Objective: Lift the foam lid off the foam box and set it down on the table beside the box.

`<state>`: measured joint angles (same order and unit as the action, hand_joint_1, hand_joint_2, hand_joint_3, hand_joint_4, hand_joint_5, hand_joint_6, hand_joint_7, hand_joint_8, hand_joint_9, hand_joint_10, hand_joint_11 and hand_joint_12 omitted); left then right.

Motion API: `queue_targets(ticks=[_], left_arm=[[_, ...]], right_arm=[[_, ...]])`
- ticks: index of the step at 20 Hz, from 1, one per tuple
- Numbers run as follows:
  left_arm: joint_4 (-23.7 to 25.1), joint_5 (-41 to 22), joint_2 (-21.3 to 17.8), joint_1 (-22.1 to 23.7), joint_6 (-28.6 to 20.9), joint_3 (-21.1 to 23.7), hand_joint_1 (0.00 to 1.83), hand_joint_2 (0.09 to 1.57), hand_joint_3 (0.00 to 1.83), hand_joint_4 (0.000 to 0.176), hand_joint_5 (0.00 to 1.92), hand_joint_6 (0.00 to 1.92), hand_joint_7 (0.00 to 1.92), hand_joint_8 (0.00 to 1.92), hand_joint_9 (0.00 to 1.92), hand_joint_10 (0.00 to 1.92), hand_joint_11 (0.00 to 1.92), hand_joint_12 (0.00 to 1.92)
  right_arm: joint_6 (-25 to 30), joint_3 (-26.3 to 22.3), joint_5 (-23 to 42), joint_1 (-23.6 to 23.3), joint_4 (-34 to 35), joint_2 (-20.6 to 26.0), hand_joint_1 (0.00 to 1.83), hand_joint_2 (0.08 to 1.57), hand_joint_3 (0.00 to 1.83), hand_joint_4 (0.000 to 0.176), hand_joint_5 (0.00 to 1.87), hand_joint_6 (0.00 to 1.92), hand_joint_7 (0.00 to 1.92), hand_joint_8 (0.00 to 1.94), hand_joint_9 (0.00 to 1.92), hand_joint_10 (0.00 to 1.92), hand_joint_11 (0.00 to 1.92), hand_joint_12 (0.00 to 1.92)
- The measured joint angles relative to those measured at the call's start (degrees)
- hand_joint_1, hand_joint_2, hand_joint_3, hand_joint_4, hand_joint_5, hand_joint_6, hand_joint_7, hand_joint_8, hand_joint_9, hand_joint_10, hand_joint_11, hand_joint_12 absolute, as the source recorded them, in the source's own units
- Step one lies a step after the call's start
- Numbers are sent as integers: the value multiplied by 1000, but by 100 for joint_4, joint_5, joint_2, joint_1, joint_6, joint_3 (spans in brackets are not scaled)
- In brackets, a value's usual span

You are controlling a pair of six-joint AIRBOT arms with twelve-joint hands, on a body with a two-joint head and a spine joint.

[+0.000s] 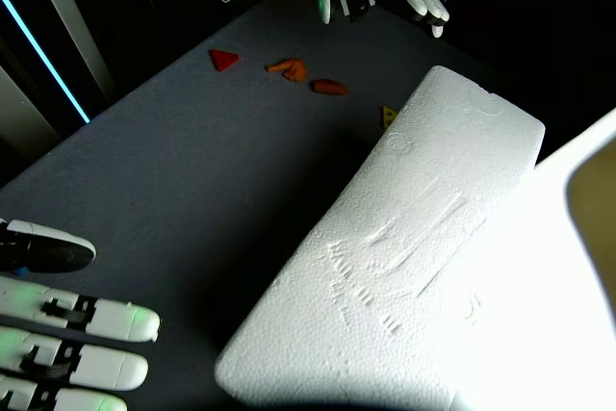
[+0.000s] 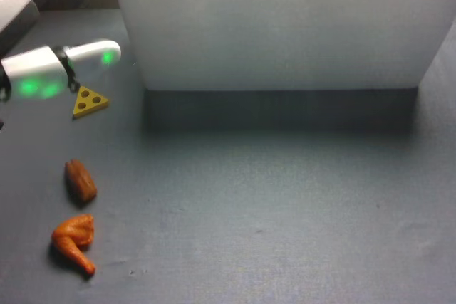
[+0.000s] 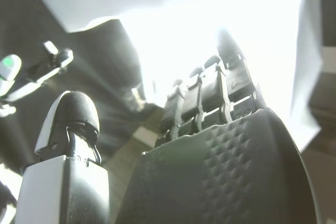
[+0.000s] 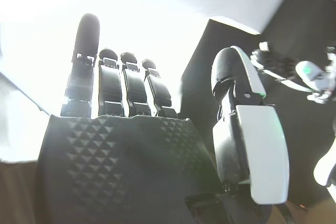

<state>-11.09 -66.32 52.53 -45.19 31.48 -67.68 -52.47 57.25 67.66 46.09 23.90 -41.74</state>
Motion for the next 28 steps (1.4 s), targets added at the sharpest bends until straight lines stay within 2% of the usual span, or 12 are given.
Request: queue_targets(ticks=[3, 6, 7, 8, 10, 14, 16, 19, 20, 21, 22, 28], left_arm=[[-376, 289, 203, 87, 28, -282, 553, 1070, 0, 65, 20, 10, 0, 0, 0, 0, 0, 1782], [-555, 599, 369, 208, 4, -481, 488, 1036, 0, 42, 12, 6, 0, 0, 0, 0, 0, 1919], [-584, 675, 385, 251, 7, -525, 500, 1030, 0, 37, 9, 5, 0, 0, 0, 0, 0, 1921], [-575, 754, 455, 323, 20, -640, 496, 1022, 0, 56, 1, 0, 0, 0, 0, 0, 0, 1921], [-780, 916, 621, 444, -4, -841, 475, 1011, 0, 46, 0, 0, 0, 0, 0, 0, 0, 1916], [-905, 1443, 962, 658, -92, -1202, 505, 993, 0, 37, 0, 0, 0, 0, 0, 0, 0, 1228], [-848, 1600, 1075, 789, -114, -1329, 469, 987, 0, 47, 0, 0, 0, 0, 0, 0, 0, 1173], [-935, 1725, 1246, 887, -177, -1541, 502, 966, 0, 25, 0, 0, 0, 0, 0, 0, 0, 430], [-1016, 1805, 1303, 896, -201, -1613, 493, 961, 0, 14, 0, 0, 0, 0, 0, 0, 0, 285], [-1088, 1847, 1322, 896, -227, -1637, 465, 959, 0, 10, 0, 0, 0, 0, 0, 0, 0, 306], [-1084, 1871, 1351, 905, -227, -1679, 458, 952, 0, 9, 0, 0, 0, 0, 0, 0, 0, 350], [-1220, 2059, 1554, 966, -306, -1840, 466, 956, 0, 0, 0, 0, 0, 0, 0, 0, 0, 556]], right_arm=[[-203, 170, -315, -391, 157, -133, 438, 1218, 0, 0, 0, 0, 0, 0, 0, 0, 0, 1497], [-450, 466, -741, -822, 289, -385, 496, 1206, 0, 0, 0, 0, 0, 0, 0, 0, 0, 1574], [-487, 544, -879, -898, 332, -459, 527, 1205, 0, 0, 0, 0, 0, 0, 0, 0, 0, 1500], [-520, 610, -1051, -1023, 400, -531, 510, 1191, 0, 0, 0, 0, 0, 0, 0, 0, 0, 1378], [-590, 754, -1266, -1217, 481, -673, 475, 1172, 0, 0, 0, 0, 0, 0, 0, 0, 0, 1154], [-625, 1023, -1412, -1355, 831, -881, 473, 1127, 0, 0, 0, 0, 0, 0, 0, 0, 0, 1092], [-632, 1172, -1504, -1440, 992, -1005, 517, 1111, 0, 0, 0, 0, 0, 0, 0, 0, 0, 1167], [-619, 1379, -1593, -1486, 1172, -1204, 687, 1111, 0, 0, 0, 0, 0, 0, 0, 0, 0, 1233], [-562, 1447, -1679, -1528, 1239, -1268, 703, 1095, 0, 0, 0, 0, 0, 0, 0, 0, 0, 522], [-485, 1495, -1731, -1528, 1294, -1311, 715, 1086, 0, 0, 0, 0, 0, 0, 0, 0, 0, 104], [-428, 1523, -1744, -1528, 1283, -1329, 709, 1076, 0, 0, 0, 0, 0, 0, 0, 0, 0, 20], [-188, 1731, -1858, -1558, 1373, -1569, 689, 1058, 0, 0, 0, 0, 0, 0, 0, 0, 0, 0]])
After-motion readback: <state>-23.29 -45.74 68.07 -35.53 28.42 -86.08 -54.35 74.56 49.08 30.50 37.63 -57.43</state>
